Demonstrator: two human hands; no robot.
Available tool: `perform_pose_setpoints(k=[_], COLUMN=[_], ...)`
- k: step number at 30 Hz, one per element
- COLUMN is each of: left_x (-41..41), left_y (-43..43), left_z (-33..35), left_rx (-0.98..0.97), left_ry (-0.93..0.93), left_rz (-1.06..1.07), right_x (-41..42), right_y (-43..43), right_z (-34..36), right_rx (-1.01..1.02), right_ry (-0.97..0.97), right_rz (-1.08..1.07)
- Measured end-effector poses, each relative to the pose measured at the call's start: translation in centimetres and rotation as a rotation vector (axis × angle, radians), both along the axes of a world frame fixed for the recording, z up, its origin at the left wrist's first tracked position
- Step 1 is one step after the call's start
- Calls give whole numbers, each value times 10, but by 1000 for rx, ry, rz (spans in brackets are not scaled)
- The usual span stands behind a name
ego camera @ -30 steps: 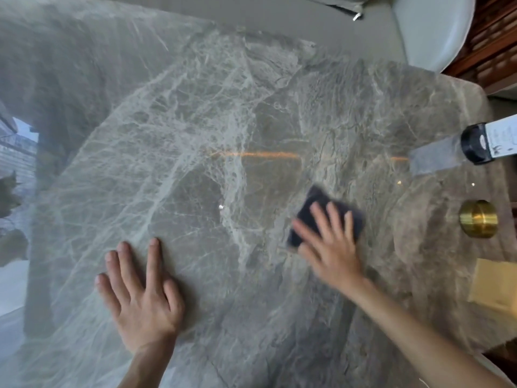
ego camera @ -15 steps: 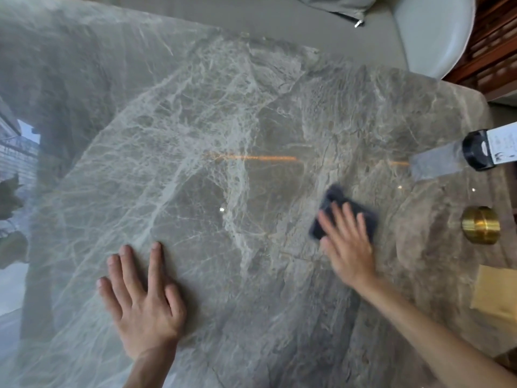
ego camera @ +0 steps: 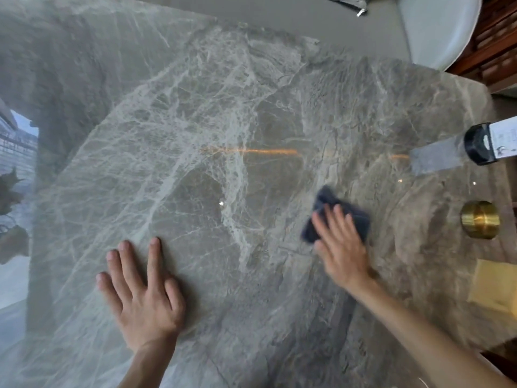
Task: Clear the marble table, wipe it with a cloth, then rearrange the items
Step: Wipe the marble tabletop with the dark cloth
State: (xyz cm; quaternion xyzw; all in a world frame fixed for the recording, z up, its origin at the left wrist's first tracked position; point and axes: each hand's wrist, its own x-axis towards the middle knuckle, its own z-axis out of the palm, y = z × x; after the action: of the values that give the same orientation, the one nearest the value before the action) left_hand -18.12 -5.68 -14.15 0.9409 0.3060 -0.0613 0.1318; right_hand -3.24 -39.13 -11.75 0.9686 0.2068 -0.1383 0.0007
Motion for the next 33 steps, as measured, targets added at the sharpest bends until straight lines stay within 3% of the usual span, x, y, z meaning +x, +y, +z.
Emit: perform_pose_setpoints(k=[3,5,7,10,12,14,16,18,20,21,24,26,29,31,33], left_x=[1,1,1,1,1,1,1,1,0,-1,-1,-1,-1,-2,-3], left_y=[0,1,0,0,0,0,0,0,2,2,0,1,0,0,1], left_z=[-1,-1,-1,2,3,1,-1,-3,-5,-6,-5,-4,-4,-6,-8], left_rx=[6,13,23,25,27,23,16,18,29,35,59,71,76,75,72], left_ry=[-19,-14,-9,23,37,31,21,0,-17,-18,-5,20,27,19,7], left_rz=[-3,-8,-12,-12,-15,-11,-8,-9,-10,-12,-29,-26,-28,-24,-24], right_x=[94,145,150,60,-20,-56,-28,36,110,141,145,74,-41,-48,-9], right_y=[17,61,107,136,110,62,26,16,34,53,127,158,119,68,33], right_z=[-3,-7,-15,-23,-20,-16,-11,-11,-9,-9,-20,-25,-21,-14,-10], right_rx=[-47,3,44,71,96,70,-4,-69,-2,52,88,91,131,88,15], right_ry=[-90,-143,-168,-167,-61,-20,-36,-92,-92,-99,-172,-188,-37,3,-37], right_rz=[-356,-460,-361,-4,192,246,105,-202,-526,-589,-375,-26,408,441,213])
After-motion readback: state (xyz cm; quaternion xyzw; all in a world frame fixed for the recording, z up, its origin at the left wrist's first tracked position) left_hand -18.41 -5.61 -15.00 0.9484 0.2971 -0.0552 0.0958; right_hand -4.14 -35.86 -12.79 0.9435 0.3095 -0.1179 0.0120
